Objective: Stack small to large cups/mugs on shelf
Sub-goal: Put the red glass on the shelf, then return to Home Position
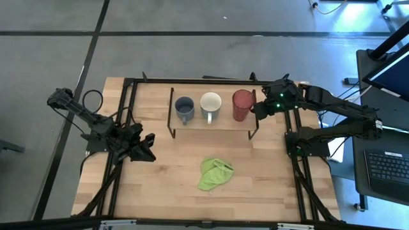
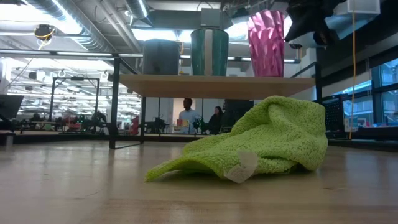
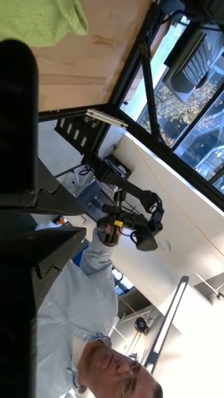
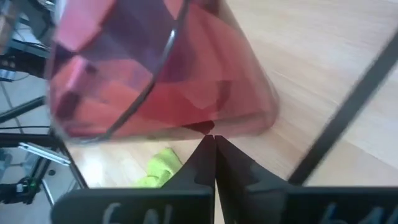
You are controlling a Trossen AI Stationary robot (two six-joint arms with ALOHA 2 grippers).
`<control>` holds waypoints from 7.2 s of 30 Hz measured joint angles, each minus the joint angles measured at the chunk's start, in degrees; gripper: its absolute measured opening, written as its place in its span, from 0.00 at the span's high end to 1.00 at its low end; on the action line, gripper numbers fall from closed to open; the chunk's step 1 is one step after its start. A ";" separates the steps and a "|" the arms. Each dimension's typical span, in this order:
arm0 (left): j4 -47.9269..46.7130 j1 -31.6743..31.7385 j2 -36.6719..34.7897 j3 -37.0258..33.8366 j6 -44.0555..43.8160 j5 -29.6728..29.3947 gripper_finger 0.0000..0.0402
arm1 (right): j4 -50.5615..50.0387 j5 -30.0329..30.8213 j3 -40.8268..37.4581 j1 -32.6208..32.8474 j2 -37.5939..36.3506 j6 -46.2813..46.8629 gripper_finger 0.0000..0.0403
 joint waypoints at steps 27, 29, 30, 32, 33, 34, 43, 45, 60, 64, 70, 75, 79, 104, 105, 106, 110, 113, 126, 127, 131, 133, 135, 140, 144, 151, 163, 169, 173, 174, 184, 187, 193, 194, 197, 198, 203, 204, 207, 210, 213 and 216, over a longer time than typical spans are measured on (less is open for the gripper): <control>3.30 0.00 0.09 0.00 -0.21 -0.75 0.91 | -0.64 0.79 0.53 3.26 0.04 0.96 0.95; 5.79 0.00 0.09 0.00 0.77 -0.21 0.91 | 3.61 -1.00 1.93 5.63 -0.02 1.03 0.93; 6.80 0.00 0.09 0.00 1.66 0.49 0.91 | 5.22 -0.49 2.82 6.79 -0.06 0.30 0.92; 6.76 0.00 -0.04 0.02 3.45 1.64 0.91 | 7.28 1.07 5.50 8.59 -0.09 -2.01 0.91; 5.92 0.00 -0.21 0.02 4.49 1.64 0.91 | 7.87 0.46 7.03 9.52 -0.10 -3.75 0.91; 4.98 0.00 -0.48 0.02 5.05 1.54 0.91 | 8.85 -1.57 8.63 10.57 -0.18 -5.23 0.91; 15.30 0.12 1.56 -0.26 9.41 10.68 0.91 | 26.58 -27.81 19.90 18.61 -0.63 -18.20 0.92; 28.06 1.09 1.92 0.19 17.89 25.43 0.91 | 29.13 -30.71 21.84 19.18 -2.04 -21.78 0.92; 0.11 16.25 -22.80 -2.33 28.60 38.72 0.91 | 32.68 -24.40 -5.66 18.94 -32.80 -33.40 0.92; -0.18 19.24 -30.06 -6.31 30.23 39.81 0.91 | 42.53 -23.03 -17.35 18.90 -42.42 -32.42 0.92; 4.42 21.67 -36.07 -16.75 28.37 34.39 0.91 | 52.88 -21.28 -31.16 18.90 -53.28 -32.12 0.92; 14.26 22.85 -36.09 -26.08 27.03 33.10 0.91 | 58.53 -22.93 -38.96 18.88 -56.59 -31.25 0.92; 14.92 23.78 -36.17 -26.85 30.26 35.95 0.91 | 60.19 -22.06 -42.89 18.83 -56.85 -31.35 0.92; -14.95 31.22 -35.79 -26.84 34.92 42.80 0.91 | 69.62 -34.12 -61.83 11.93 -56.74 -40.64 0.92; -14.75 31.46 -35.19 -26.84 36.32 42.85 0.91 | 67.72 -35.74 -61.83 11.74 -56.74 -41.88 0.92; -15.00 31.80 -34.41 -26.84 38.13 42.42 0.91 | 65.94 -36.38 -61.83 11.60 -56.74 -42.89 0.92; -14.93 33.51 -30.33 -26.84 44.47 41.79 0.91 | 57.27 -35.93 -61.83 11.49 -56.72 -48.76 0.92; -14.94 34.97 -26.06 -26.84 44.81 41.64 0.91 | 54.45 -31.47 -61.83 11.44 -56.44 -48.40 0.92; -14.93 35.54 -20.20 -26.84 44.72 41.53 0.91 | 54.57 -26.28 -61.83 11.38 -53.57 -55.05 0.92; -14.94 35.54 -20.20 -26.84 44.72 41.49 0.91 | 54.57 -26.29 -61.83 11.38 -53.57 -53.90 0.92; -14.93 35.54 -20.20 -26.84 44.70 41.25 0.91 | 54.59 -26.32 -61.83 11.38 -53.57 -50.89 0.92; -14.93 35.54 -20.20 -26.84 44.68 41.25 0.91 | 54.59 -26.32 -61.83 11.38 -53.57 -50.73 0.92; -14.93 35.54 -20.20 -26.84 44.68 41.25 0.91 | 54.59 -26.32 -61.83 11.38 -53.57 -50.81 0.92; -14.93 35.54 -20.20 -26.84 44.65 41.23 0.91 | 54.59 -26.32 -61.83 11.38 -53.57 -50.81 0.92; -14.93 35.54 -20.20 -26.84 44.65 41.23 0.91 | 54.61 -26.32 -61.83 11.38 -53.57 -50.70 0.92; -14.92 35.54 -20.20 -26.84 44.65 41.20 0.91 | 54.61 -26.34 -61.83 11.38 -53.57 -50.79 0.92; -14.91 35.54 -20.20 -26.84 44.65 41.18 0.91 | 54.61 -26.36 -61.83 11.38 -53.57 -50.77 0.92; -14.91 35.54 -20.20 -26.84 44.63 41.18 0.91 | 54.61 -26.36 -61.83 11.38 -53.57 -50.75 0.92; -14.91 35.54 -20.20 -26.84 44.64 41.18 0.91 | 54.63 -26.36 -61.83 11.38 -53.57 -50.79 0.92; -14.91 35.54 -20.20 -26.84 44.65 41.18 0.91 | 54.63 -26.36 -61.83 11.38 -53.57 -50.76 0.92; -14.91 35.54 -20.20 -26.84 44.63 41.18 0.91 | 54.62 -26.36 -61.83 11.38 -53.57 -50.77 0.92; -14.91 35.54 -20.20 -26.84 44.63 41.18 0.91 | 54.63 -26.36 -61.83 11.38 -53.57 -50.68 0.92; -14.91 35.54 -20.20 -26.84 44.65 41.18 0.91 | 54.63 -26.36 -61.83 11.38 -53.57 -50.68 0.92; -14.91 35.54 -20.20 -26.84 44.64 41.18 0.91 | 54.63 -26.36 -61.83 11.38 -53.57 -50.73 0.92; -14.91 35.54 -20.20 -26.84 44.65 41.18 0.91 | 54.62 -26.36 -61.83 11.38 -53.57 -50.71 0.92; -14.91 35.54 -20.20 -26.84 44.65 41.18 0.91 | 54.63 -26.36 -61.83 11.38 -53.58 -50.68 0.92; -14.91 35.54 -20.20 -26.84 44.64 41.18 0.91 | 54.61 -26.36 -61.83 11.38 -53.57 -50.68 0.92; -14.91 35.54 -20.20 -26.84 44.65 41.18 0.91 | 54.63 -26.36 -61.83 11.38 -53.57 -50.70 0.92; -14.91 35.54 -20.20 -26.84 44.64 41.18 0.91 | 54.62 -26.36 -61.83 11.38 -53.57 -50.76 0.92; -14.91 35.54 -20.20 -26.84 44.63 41.18 0.91 | 54.63 -26.36 -61.83 11.38 -53.57 -50.71 0.92; -14.91 35.54 -20.20 -26.84 44.64 41.18 0.91 | 54.63 -26.36 -61.83 11.38 -53.57 -50.73 0.92; -14.91 35.54 -20.20 -26.84 44.65 41.18 0.91 | 54.63 -26.35 -61.83 11.38 -53.57 -50.75 0.92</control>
